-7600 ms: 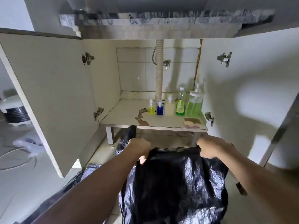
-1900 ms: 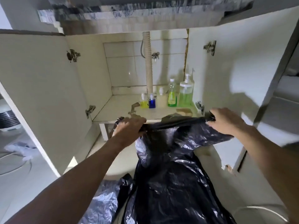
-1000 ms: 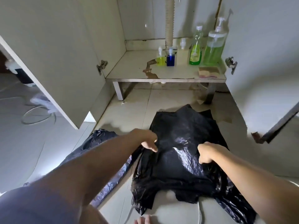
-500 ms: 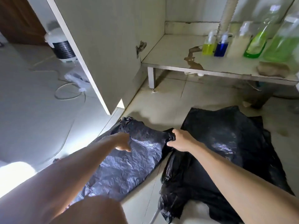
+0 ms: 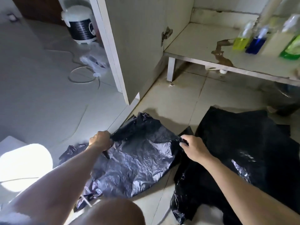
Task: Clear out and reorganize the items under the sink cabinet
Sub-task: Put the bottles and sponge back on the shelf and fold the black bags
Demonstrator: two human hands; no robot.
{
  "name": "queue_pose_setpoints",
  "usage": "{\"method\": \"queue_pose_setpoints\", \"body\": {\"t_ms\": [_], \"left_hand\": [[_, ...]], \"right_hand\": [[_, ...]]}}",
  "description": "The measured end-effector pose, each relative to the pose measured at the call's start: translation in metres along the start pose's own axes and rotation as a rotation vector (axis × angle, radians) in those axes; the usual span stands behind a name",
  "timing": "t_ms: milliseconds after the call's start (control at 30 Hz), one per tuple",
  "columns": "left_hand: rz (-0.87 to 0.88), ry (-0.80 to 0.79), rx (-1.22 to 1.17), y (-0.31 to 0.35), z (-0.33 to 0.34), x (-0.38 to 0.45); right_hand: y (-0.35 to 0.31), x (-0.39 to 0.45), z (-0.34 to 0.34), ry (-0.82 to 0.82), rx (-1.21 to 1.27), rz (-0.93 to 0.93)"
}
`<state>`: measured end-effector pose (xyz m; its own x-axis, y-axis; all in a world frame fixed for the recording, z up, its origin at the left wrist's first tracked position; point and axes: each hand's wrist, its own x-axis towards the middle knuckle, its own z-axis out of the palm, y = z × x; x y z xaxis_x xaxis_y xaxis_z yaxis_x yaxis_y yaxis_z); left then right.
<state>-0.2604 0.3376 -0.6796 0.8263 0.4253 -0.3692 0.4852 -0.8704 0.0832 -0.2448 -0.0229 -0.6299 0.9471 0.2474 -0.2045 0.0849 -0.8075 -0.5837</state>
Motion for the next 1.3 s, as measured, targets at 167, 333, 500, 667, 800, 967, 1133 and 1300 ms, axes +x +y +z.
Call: {"method": "queue_pose_setpoints", "body": {"t_ms": [167, 333, 500, 667, 800, 967, 1133, 1300], "left_hand": [[0.034, -0.006, 0.131, 0.018, -0.036, -0.017], [0.385, -0.156, -0.358, 0.107, -0.106, -0.071], [0.63, -0.401, -0.794, 0.198, -0.16, -0.126], [0.701, -0.601, -0.894, 0.288, -0.193, -0.162], [0.791, -0.444, -0.923, 0.351, -0.216, -0.202], [0.839, 0.136, -0.554, 0.386, -0.23, -0.214], [0.943, 0.314, -0.302, 0.378, -0.227, -0.225], [1.031, 0.322, -0.227, 0.373, -0.234, -0.227]], "right_hand": [[-0.038, -0.015, -0.072, -0.009, 0.144, -0.14], [-0.084, -0.046, -0.159, 0.061, 0.437, -0.277], [-0.097, -0.096, -0.261, 0.178, 0.84, -0.377], [-0.057, -0.146, -0.345, 0.311, 1.136, -0.505], [0.003, -0.163, -0.37, 0.511, 1.153, -0.256], [0.057, -0.163, -0.37, 0.583, 0.758, 0.099], [0.06, -0.172, -0.348, 0.196, -0.233, 0.383], [0.055, -0.173, -0.349, 0.226, -0.395, 0.466]]}}
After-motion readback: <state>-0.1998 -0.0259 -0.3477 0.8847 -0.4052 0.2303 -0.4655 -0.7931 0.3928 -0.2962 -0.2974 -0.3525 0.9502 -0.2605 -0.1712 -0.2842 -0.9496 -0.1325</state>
